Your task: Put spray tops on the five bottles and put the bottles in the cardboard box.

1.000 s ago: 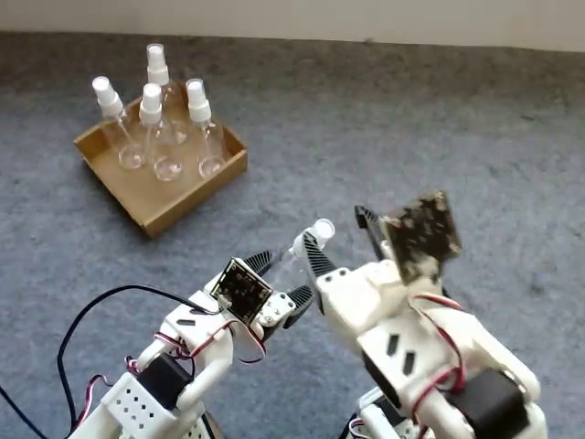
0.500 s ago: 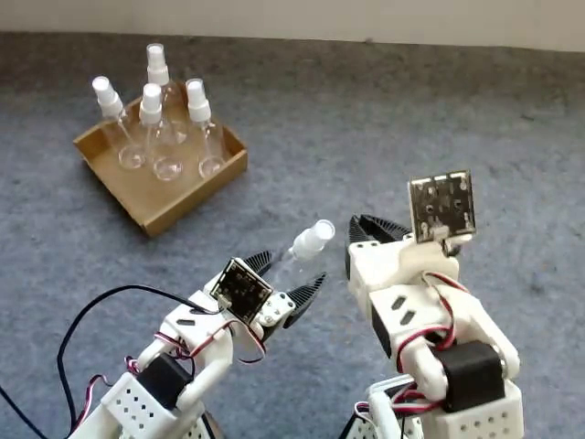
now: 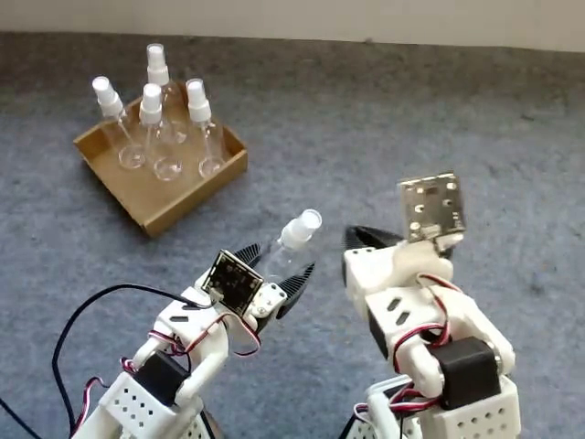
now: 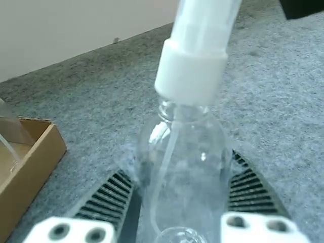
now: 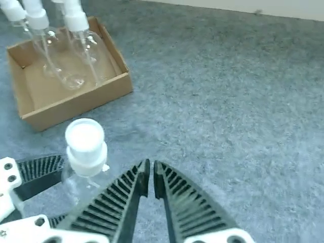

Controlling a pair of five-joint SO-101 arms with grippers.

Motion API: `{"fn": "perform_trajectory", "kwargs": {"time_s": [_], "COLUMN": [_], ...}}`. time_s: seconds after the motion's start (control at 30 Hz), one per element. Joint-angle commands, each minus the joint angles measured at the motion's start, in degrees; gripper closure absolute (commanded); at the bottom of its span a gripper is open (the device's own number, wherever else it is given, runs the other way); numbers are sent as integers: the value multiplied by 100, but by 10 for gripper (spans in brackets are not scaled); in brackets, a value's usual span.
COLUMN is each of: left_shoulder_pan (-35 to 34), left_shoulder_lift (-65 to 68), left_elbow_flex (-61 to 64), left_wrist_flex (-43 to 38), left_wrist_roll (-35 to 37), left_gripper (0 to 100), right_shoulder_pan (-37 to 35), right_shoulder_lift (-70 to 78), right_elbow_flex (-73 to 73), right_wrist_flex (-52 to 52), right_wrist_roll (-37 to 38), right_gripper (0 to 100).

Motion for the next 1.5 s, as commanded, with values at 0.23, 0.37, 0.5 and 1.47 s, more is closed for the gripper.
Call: {"fn": "perform_trajectory", "kwargs": {"time_s": [0.23,0.37,0.5,1.47], "left_shoulder_pan": [470,435,400,-215], "left_shoulder_lift": [-163,-163,-163,-171], "left_elbow_flex": [145,145,145,145], "left_wrist_flex": [-141,-141,-149,-316], "left_wrist_roll": [44,44,35,35], "left_gripper": [944,944,944,944], "right_shoulder_pan": [-453,-444,-338,303], "right_shoulder_lift": [-13,-22,-31,-22], "right_elbow_flex": [813,884,875,2844], "right_wrist_flex": [-1086,-1218,-813,-2756], "right_wrist_roll": [70,70,70,26], "right_gripper": [993,993,993,993]}}
